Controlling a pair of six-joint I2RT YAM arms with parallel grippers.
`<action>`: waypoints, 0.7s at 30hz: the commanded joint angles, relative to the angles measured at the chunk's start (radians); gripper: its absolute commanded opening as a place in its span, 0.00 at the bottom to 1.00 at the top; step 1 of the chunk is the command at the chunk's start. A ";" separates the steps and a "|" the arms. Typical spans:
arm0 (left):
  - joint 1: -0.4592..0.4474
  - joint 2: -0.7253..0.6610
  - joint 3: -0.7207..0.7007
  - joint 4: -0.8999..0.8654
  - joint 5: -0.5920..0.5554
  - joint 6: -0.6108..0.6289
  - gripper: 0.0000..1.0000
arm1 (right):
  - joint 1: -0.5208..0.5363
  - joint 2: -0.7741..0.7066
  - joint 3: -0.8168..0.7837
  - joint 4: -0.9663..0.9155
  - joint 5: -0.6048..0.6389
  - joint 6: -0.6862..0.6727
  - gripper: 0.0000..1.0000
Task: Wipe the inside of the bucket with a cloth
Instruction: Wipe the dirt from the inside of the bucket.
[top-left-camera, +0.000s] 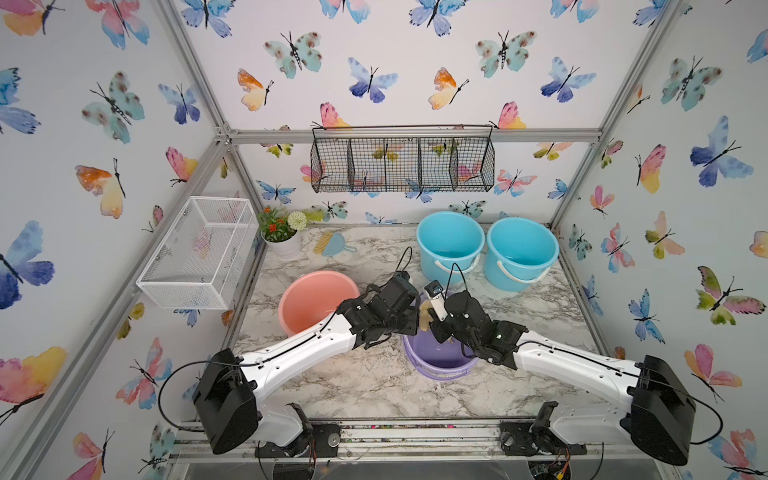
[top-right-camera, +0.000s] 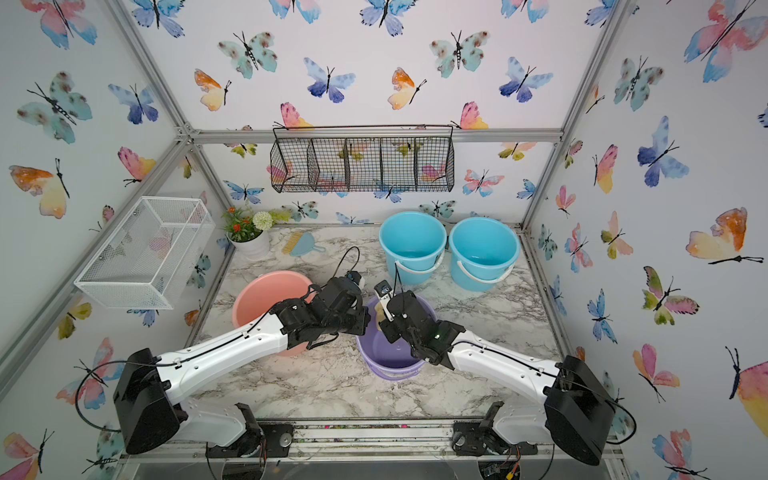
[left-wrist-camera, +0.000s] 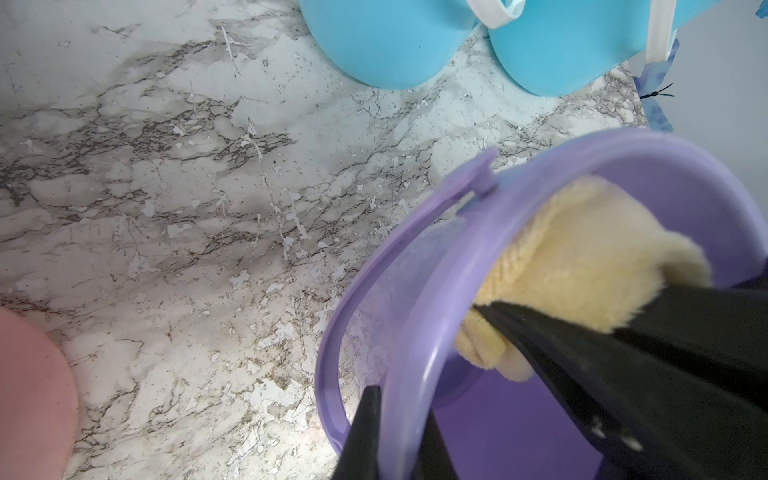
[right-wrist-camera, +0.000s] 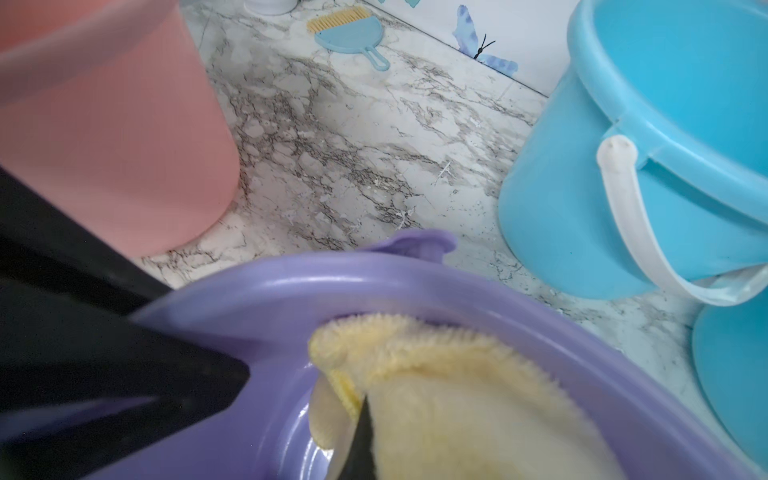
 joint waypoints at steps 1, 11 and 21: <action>-0.011 -0.035 -0.005 -0.005 0.038 0.021 0.00 | -0.003 0.034 -0.006 0.008 0.039 -0.207 0.02; -0.011 -0.025 0.044 -0.023 0.026 0.044 0.00 | -0.004 0.151 0.002 -0.230 -0.164 -0.365 0.02; -0.012 -0.052 0.051 -0.007 0.012 0.066 0.00 | -0.004 0.201 0.010 -0.295 -0.173 -0.373 0.02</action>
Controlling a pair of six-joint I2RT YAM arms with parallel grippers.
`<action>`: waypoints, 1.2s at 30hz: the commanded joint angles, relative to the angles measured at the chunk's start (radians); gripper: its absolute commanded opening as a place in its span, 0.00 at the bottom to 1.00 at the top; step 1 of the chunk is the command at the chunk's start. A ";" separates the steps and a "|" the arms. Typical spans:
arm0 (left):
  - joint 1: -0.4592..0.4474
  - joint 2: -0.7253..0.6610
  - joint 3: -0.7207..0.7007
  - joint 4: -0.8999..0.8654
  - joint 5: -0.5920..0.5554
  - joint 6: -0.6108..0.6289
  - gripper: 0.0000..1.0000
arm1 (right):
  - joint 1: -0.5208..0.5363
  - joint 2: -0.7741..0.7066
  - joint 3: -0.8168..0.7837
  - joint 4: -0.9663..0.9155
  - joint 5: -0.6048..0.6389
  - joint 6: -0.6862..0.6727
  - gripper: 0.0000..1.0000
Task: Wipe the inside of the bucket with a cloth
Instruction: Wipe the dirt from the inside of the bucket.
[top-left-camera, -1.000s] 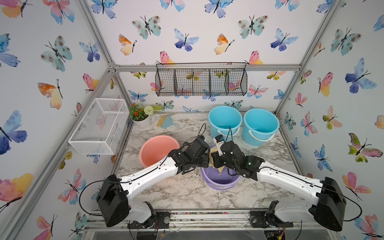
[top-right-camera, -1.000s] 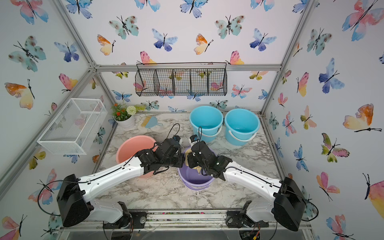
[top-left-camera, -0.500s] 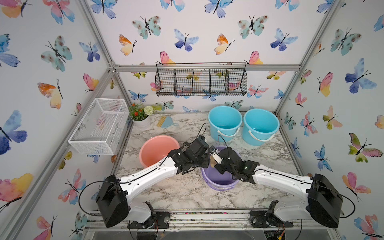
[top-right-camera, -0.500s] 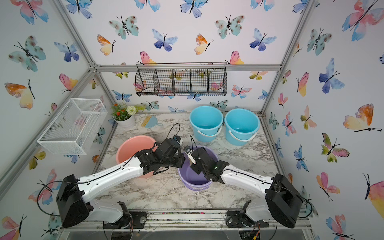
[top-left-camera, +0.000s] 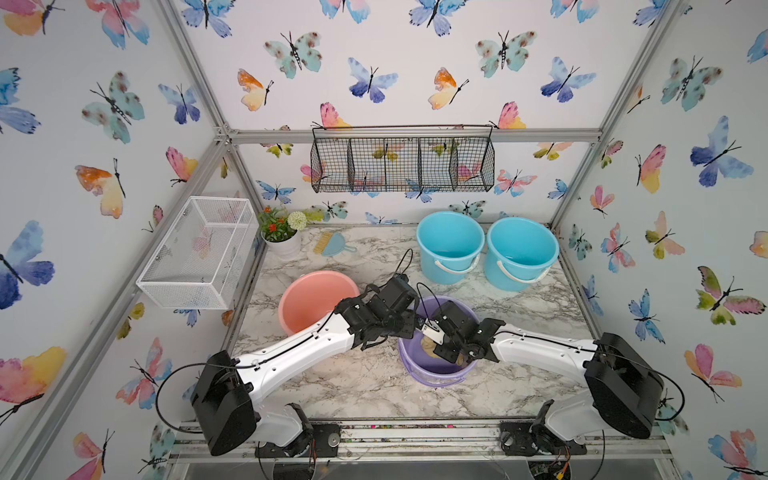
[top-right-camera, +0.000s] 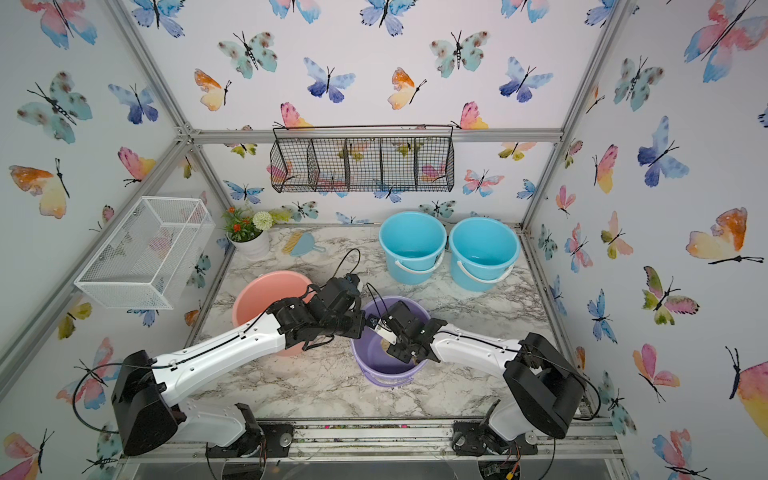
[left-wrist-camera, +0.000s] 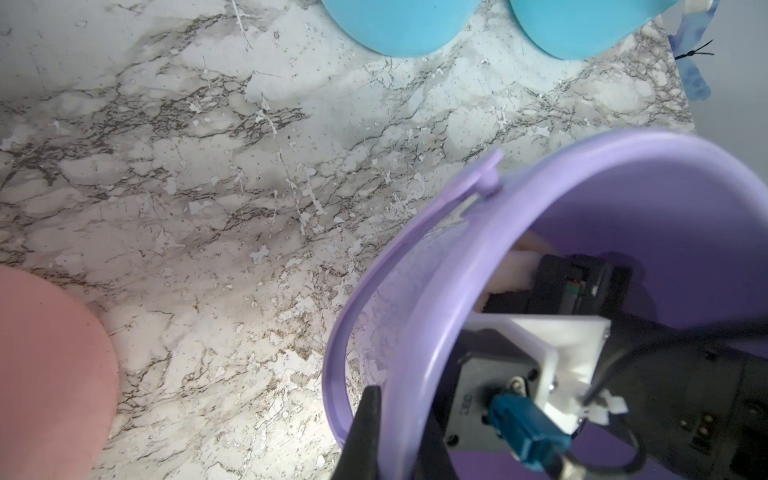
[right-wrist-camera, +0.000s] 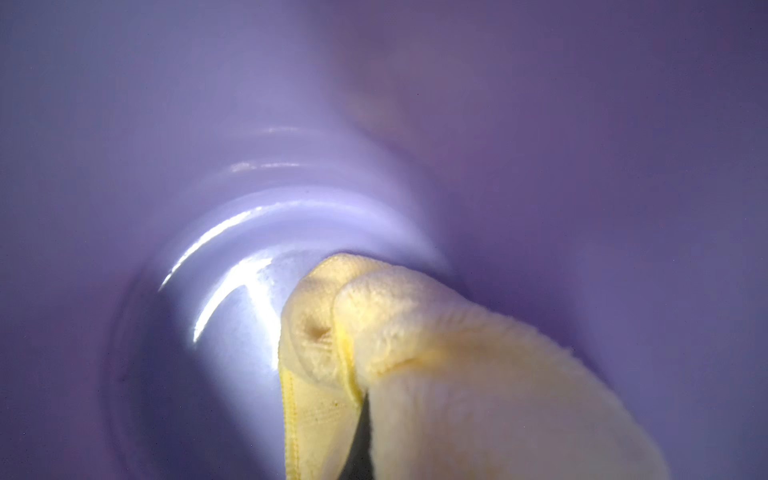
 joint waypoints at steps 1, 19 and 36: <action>-0.010 -0.046 0.031 0.090 0.019 0.036 0.00 | 0.013 0.035 0.013 -0.058 -0.030 -0.020 0.02; -0.014 -0.064 0.024 0.063 -0.024 0.053 0.00 | 0.013 -0.098 0.103 -0.110 0.057 -0.007 0.02; -0.014 -0.105 -0.022 0.120 -0.013 0.057 0.00 | 0.014 -0.287 0.077 -0.177 0.111 0.075 0.02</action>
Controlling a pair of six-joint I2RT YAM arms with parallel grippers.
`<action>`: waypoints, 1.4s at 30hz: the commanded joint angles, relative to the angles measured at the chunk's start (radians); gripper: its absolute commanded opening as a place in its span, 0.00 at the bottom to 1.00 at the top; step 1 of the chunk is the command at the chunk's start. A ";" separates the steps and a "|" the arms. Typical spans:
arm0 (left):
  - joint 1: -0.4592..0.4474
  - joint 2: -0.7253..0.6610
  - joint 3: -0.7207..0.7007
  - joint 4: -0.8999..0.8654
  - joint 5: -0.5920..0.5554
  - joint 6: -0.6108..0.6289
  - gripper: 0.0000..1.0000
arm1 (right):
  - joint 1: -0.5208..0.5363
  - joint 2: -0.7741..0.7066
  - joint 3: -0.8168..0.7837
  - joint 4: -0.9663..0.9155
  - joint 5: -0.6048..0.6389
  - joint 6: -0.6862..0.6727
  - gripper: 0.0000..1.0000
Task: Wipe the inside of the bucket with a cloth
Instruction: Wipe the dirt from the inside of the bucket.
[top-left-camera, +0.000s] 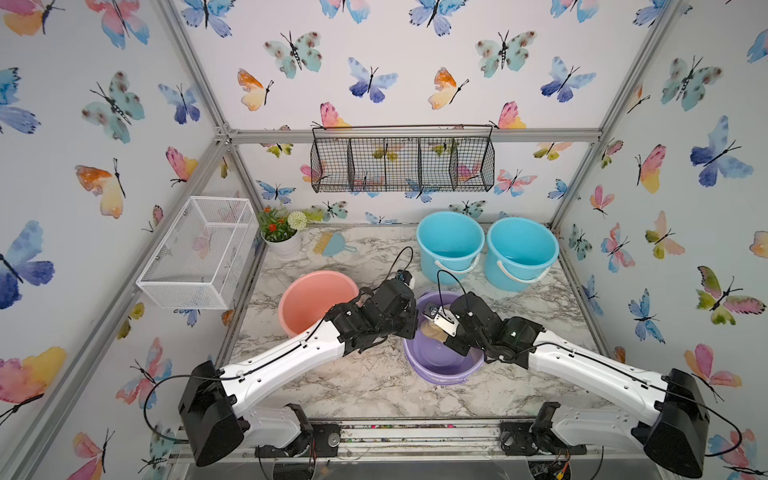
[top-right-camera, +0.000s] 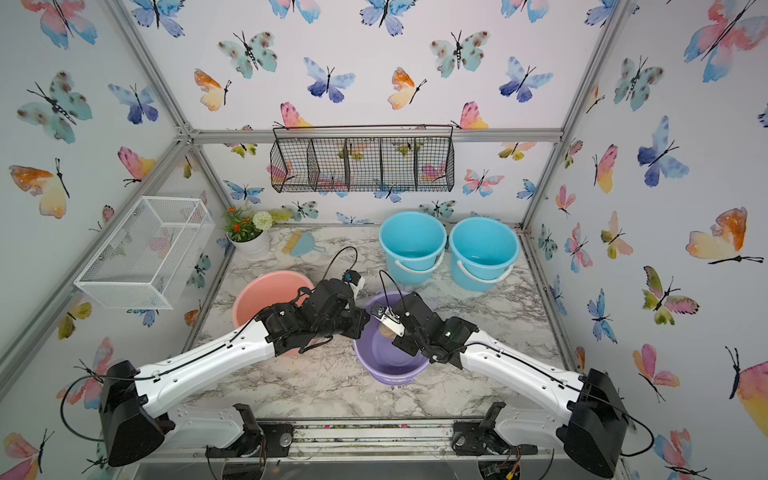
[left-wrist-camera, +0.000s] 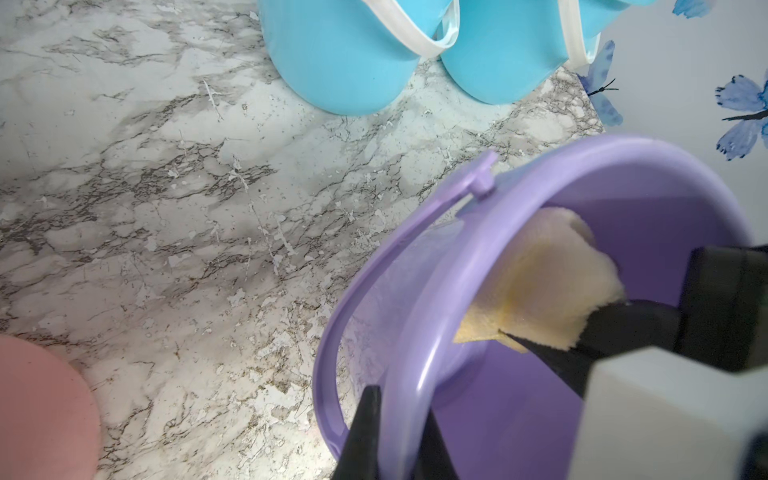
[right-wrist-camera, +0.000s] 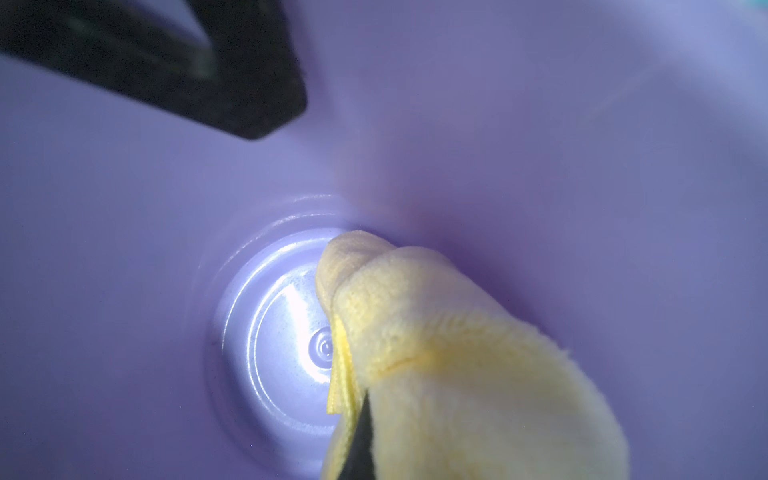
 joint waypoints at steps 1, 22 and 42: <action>0.005 -0.025 0.013 0.013 -0.009 0.006 0.00 | -0.002 -0.017 0.000 -0.017 0.042 0.061 0.02; 0.004 0.013 0.031 -0.034 -0.061 0.007 0.00 | 0.000 0.065 0.340 -0.513 -0.178 0.302 0.02; 0.006 -0.002 0.068 -0.112 -0.141 0.011 0.00 | -0.001 0.234 0.212 -0.490 -0.074 0.563 0.02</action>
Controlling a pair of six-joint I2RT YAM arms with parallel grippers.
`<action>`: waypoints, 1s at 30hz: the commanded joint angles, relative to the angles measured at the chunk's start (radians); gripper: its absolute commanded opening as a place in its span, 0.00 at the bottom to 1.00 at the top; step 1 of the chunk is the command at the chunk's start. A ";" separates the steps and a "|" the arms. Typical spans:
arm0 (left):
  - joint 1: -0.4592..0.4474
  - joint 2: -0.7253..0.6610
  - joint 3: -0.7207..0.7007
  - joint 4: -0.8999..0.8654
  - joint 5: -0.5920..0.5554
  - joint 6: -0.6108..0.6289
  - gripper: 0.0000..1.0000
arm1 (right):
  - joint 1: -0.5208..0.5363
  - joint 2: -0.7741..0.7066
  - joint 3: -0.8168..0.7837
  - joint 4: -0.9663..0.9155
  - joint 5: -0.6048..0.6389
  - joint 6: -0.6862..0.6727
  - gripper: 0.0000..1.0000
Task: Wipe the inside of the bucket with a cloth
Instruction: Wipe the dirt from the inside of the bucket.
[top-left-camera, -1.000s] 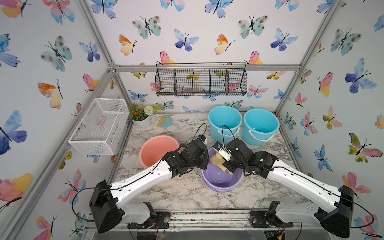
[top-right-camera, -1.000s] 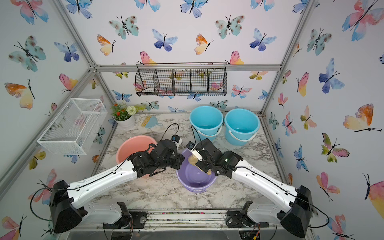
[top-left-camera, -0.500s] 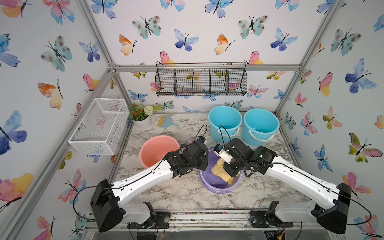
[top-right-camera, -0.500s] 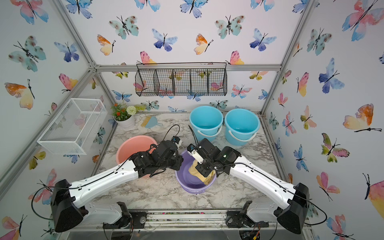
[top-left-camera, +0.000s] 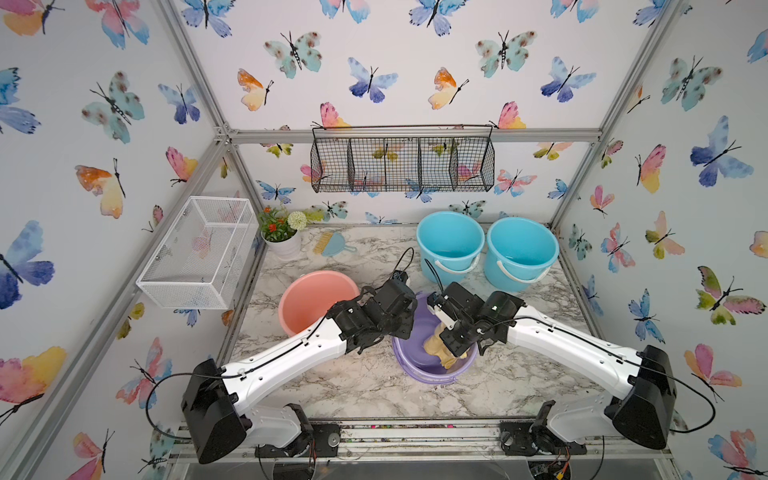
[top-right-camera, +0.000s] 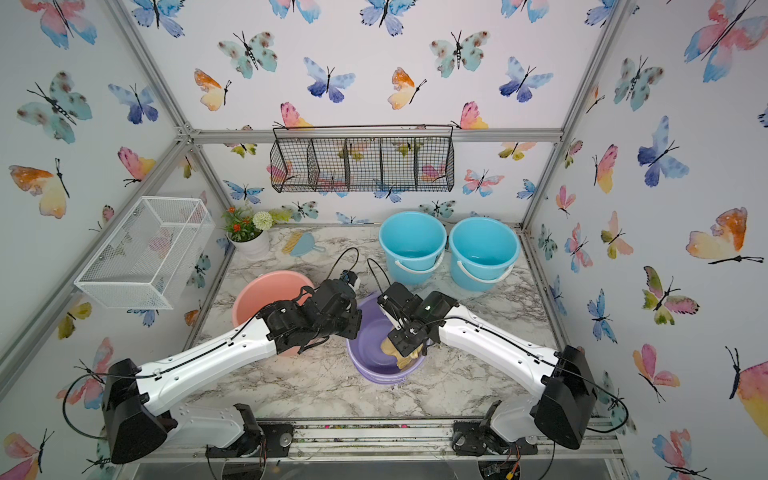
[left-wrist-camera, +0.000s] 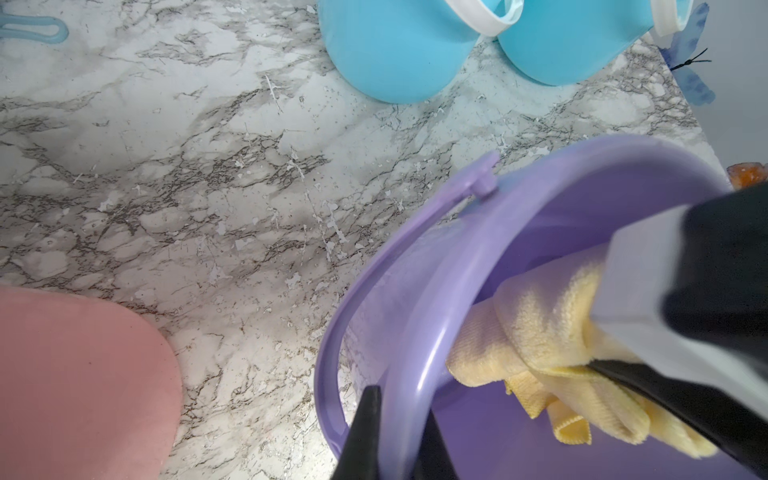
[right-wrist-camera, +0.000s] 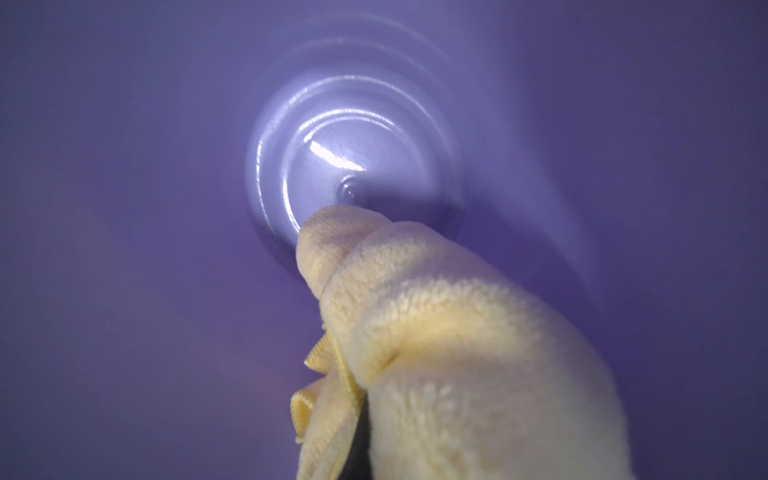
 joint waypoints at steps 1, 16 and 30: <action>0.005 -0.019 0.029 0.006 -0.025 0.002 0.00 | -0.002 0.032 -0.091 0.025 0.011 0.083 0.02; 0.003 -0.010 0.038 0.023 0.013 -0.004 0.00 | -0.002 0.292 -0.119 0.240 -0.088 0.117 0.02; 0.001 -0.004 0.035 0.042 0.032 -0.010 0.00 | -0.002 0.190 0.129 0.057 -0.181 0.150 0.02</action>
